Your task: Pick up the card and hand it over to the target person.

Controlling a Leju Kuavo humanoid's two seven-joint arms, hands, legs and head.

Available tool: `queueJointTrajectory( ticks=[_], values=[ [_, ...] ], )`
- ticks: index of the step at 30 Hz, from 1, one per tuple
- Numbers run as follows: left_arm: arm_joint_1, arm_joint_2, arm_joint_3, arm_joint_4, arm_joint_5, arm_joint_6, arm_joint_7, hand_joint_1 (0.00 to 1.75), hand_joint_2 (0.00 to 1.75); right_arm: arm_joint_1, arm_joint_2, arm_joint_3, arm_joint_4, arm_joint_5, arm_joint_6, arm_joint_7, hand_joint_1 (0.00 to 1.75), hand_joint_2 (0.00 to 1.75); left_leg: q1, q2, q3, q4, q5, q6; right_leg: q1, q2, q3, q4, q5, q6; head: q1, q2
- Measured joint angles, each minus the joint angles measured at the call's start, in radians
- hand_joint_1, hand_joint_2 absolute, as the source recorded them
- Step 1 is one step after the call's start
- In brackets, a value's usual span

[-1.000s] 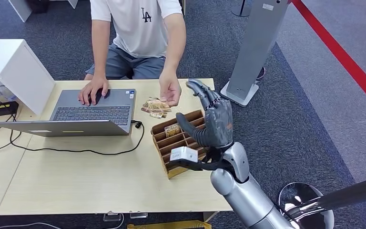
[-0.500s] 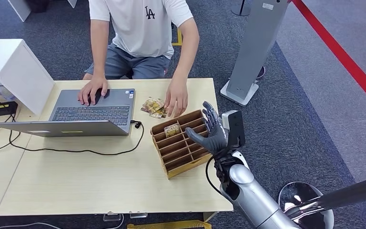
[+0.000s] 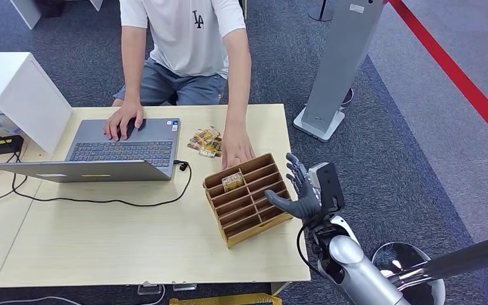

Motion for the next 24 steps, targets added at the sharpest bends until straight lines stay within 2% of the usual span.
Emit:
queueJointTrajectory(
  ticks=[9,24],
  values=[
    [-0.001,0.004,-0.009,-0.001,-0.010,-0.012,-0.008,0.00,0.00,0.058,0.007,-0.047,-0.059,0.048,0.036,0.028,0.00,1.75,0.000,0.001,-0.001,0.000,0.000,0.000,0.000,0.001,-0.001,0.000,0.000,0.000,0.000,0.000],
    [-0.001,-0.001,-0.011,0.001,-0.014,-0.013,-0.009,0.00,0.00,0.071,0.028,-0.089,-0.059,0.078,0.071,0.034,0.00,1.75,0.000,0.003,0.001,-0.001,0.000,0.000,0.000,0.003,0.000,-0.001,0.001,0.000,0.000,0.000]
  ],
)
